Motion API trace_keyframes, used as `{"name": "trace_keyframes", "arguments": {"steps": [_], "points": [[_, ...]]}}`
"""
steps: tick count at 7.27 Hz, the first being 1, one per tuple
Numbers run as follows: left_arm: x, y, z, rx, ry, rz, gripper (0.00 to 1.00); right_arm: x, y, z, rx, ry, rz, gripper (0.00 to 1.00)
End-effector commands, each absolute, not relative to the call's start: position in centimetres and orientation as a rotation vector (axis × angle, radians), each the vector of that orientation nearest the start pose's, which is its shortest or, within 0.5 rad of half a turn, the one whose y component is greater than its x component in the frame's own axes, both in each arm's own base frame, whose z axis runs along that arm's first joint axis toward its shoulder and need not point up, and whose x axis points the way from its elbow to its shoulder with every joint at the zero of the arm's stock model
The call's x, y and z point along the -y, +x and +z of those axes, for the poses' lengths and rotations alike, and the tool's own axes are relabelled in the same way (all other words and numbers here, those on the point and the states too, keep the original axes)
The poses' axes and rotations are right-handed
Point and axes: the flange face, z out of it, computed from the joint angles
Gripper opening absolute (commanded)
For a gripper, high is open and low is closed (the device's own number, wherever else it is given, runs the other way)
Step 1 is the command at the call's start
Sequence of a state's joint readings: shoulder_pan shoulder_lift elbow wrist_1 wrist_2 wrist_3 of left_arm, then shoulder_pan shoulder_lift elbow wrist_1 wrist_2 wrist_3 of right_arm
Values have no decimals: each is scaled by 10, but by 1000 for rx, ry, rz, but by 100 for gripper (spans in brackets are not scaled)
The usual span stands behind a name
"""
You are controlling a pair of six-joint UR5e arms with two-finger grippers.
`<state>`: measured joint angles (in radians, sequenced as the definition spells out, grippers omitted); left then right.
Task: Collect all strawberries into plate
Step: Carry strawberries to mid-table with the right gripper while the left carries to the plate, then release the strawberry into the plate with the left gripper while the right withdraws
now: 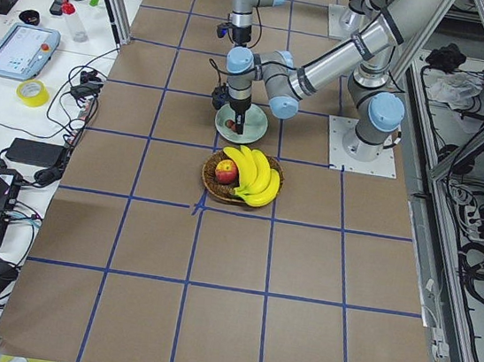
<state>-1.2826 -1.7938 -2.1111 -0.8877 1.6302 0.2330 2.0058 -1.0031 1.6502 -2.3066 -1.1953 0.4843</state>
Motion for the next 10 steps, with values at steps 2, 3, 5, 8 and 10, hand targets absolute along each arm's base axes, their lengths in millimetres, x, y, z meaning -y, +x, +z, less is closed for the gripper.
{"name": "trace_keyframes", "arguments": {"steps": [2, 3, 5, 8, 10], "points": [[496, 13, 241, -3096, -78, 115, 100, 510, 428, 237, -2773, 6, 30, 100], [500, 12, 257, -3102, -73, 133, 100, 512, 414, 269, -2819, -20, -72, 100], [495, -9, 266, -3228, -93, 170, 100, 534, 338, 348, -2905, -50, -189, 100], [488, -95, 264, -3244, -49, 187, 100, 551, 220, 453, -3048, -215, -203, 100], [488, -174, 267, -3238, 239, 61, 100, 577, 152, 499, -3071, -99, -198, 100]]}}
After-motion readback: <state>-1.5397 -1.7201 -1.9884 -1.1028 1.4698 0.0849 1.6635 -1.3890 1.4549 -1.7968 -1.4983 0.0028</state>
